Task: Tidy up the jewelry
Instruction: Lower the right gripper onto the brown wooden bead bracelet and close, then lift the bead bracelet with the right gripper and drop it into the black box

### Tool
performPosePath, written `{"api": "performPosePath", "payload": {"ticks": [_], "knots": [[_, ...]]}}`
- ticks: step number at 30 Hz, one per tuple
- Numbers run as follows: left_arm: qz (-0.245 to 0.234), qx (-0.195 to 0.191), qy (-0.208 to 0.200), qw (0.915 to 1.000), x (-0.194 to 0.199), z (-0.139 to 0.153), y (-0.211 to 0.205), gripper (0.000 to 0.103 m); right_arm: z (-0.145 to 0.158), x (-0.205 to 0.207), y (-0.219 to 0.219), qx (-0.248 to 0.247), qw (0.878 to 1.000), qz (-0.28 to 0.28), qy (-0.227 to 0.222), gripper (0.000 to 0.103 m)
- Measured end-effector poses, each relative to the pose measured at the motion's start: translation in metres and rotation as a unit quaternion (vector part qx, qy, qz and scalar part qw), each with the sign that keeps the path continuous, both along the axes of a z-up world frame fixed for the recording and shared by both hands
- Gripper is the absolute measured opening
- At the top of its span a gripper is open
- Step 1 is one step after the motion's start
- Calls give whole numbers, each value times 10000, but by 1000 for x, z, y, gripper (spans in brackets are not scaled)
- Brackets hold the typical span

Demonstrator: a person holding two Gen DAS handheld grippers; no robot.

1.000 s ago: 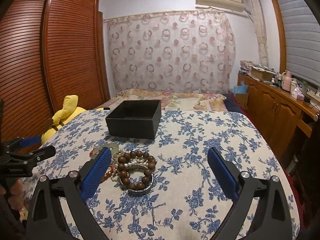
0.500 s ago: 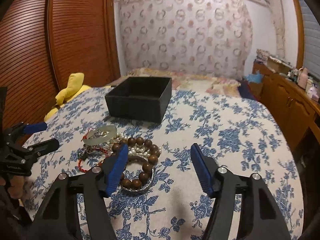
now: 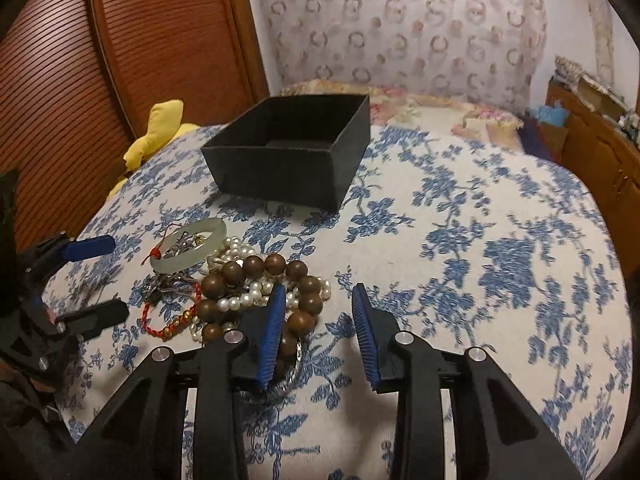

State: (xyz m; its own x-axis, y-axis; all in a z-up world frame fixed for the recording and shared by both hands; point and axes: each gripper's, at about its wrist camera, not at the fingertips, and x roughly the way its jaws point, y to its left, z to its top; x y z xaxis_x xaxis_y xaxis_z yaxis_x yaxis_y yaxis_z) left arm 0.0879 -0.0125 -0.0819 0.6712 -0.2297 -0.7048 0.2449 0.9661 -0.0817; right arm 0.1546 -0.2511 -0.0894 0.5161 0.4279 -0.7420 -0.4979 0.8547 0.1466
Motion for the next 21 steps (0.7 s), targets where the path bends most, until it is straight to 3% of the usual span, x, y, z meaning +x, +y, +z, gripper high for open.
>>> {"api": "performPosePath", "payload": {"ticks": [6, 8, 10, 15, 21], "knots": [[-130, -16, 149, 9998, 12, -1, -4, 95, -10, 19, 6, -15, 9989, 134, 445, 35], [-183, -157, 215, 9995, 16, 0, -3, 95, -11, 22, 6, -18, 9987, 184, 477, 20], [-196, -223, 260, 9992, 21, 1, -2, 92, -9, 23, 4, 75, 9983, 210, 538, 15], [-306, -325, 329, 9985, 35, 2, -4, 89, 6, 14, 3, 86, 9989, 403, 226, 15], [-322, -605, 505, 9964, 52, -1, -1, 87, 47, -8, -3, 191, 9978, 377, -509, 15]]}}
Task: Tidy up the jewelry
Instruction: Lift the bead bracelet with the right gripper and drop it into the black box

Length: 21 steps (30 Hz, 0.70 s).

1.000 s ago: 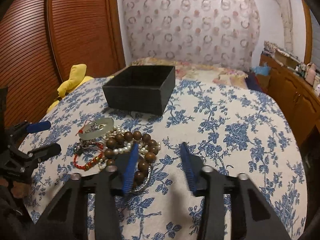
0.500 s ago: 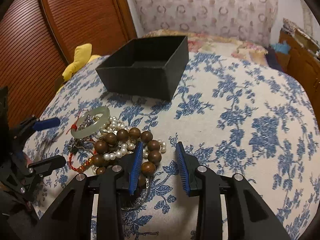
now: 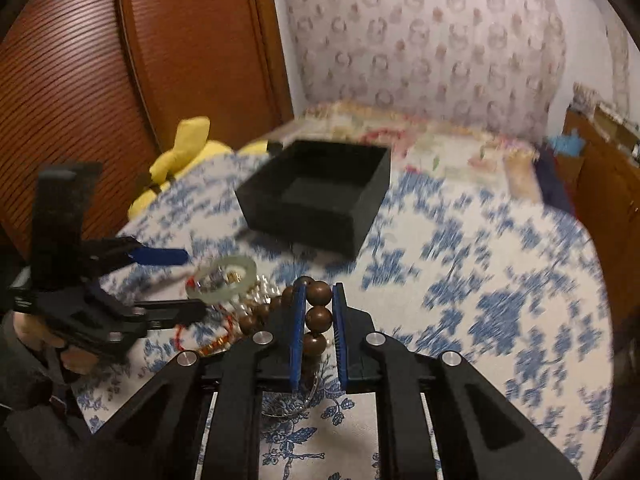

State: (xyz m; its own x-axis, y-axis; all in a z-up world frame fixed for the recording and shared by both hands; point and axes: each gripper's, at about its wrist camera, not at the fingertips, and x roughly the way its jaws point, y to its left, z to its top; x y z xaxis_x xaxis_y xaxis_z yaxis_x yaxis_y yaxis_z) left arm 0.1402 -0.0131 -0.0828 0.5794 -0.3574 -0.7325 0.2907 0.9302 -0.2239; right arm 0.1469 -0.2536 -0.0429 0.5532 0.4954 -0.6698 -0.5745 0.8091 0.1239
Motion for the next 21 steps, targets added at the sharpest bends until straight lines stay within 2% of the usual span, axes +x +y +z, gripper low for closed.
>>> {"api": "performPosePath", "payload": {"ticks": [2, 7, 18, 19, 20, 21], "knots": [[-19, -102, 90, 9999, 4, -3, -1, 81, 12, -6, -2, 18, 9997, -48, -226, 15], [-37, -73, 166, 9998, 13, -7, -2, 78, 28, -11, -5, -59, 9989, -73, -457, 15], [-166, -63, 209, 9996, 17, -12, -1, 75, 37, -17, -1, -146, 9981, -73, -590, 15], [-173, -60, 202, 9996, 17, -12, -1, 74, 38, -17, 0, -139, 9981, -66, -600, 15], [-187, -54, 183, 9996, 17, -12, -1, 69, 39, -17, 0, -139, 9980, -58, -613, 15], [-178, -42, 169, 9997, 17, -12, -1, 69, 39, -18, 1, -139, 9979, -56, -624, 15]]}}
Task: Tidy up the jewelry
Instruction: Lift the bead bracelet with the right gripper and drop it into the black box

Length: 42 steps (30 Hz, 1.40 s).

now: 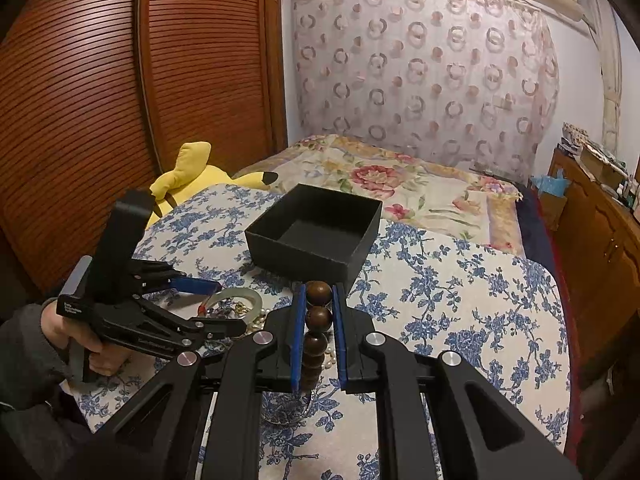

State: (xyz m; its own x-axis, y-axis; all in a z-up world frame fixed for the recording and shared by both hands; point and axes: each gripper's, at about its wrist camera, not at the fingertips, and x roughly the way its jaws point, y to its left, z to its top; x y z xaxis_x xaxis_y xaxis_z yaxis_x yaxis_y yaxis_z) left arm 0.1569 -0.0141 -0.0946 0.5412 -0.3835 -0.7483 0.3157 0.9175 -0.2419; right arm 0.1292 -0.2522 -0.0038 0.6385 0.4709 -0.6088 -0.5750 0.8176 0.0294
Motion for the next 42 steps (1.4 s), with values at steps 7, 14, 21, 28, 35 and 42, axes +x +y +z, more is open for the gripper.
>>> {"api": "performPosePath", "payload": {"ticks": [7, 14, 21, 28, 35, 42], "knots": [[131, 20, -252, 9996, -4, 3, 6, 69, 1, 5, 3, 22, 10000, 17, -28, 15], [254, 38, -608, 9978, -8, 25, 14, 69, 8, 23, 9, 20, 9999, -22, -147, 15], [386, 127, -800, 9960, -1, 41, 21, 69, 22, 51, 21, 98, 9996, -82, -250, 15], [541, 101, -971, 9938, 11, 58, 28, 69, 30, 84, 39, 229, 9995, -63, -227, 15], [587, 191, -1030, 9928, 26, 65, 26, 69, 18, 117, 48, 330, 9994, -115, 55, 15], [559, 283, -1027, 9927, 42, 66, 16, 69, -11, 135, 50, 288, 9979, -199, 536, 20]]}}
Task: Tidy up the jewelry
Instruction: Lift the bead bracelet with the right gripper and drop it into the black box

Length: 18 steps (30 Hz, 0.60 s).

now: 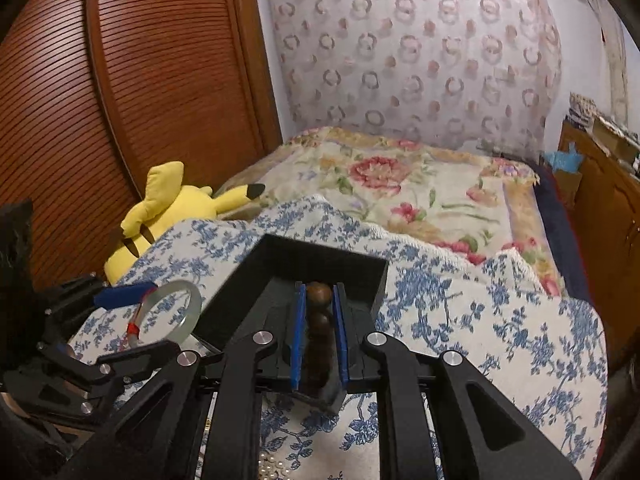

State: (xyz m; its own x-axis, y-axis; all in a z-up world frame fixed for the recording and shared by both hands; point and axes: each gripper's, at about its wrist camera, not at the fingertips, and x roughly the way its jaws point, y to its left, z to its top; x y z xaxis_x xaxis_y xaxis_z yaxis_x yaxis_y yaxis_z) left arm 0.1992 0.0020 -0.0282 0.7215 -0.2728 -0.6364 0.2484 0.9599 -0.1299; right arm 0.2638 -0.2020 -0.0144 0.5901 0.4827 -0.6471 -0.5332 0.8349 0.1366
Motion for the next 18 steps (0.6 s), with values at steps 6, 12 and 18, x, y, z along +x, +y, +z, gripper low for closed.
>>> {"api": "performPosePath", "payload": {"ticks": [6, 12, 18], "knots": [[-21, 120, 51, 9999, 15, -3, -11, 69, -1, -4, -12, 112, 9999, -75, -20, 42], [-33, 259, 104, 9996, 30, -8, -24, 69, 2, -12, -30, 190, 9996, -159, -106, 42], [-5, 540, 200, 9983, 42, -17, -38, 69, -1, -23, -41, 153, 9996, -161, -164, 42]]}}
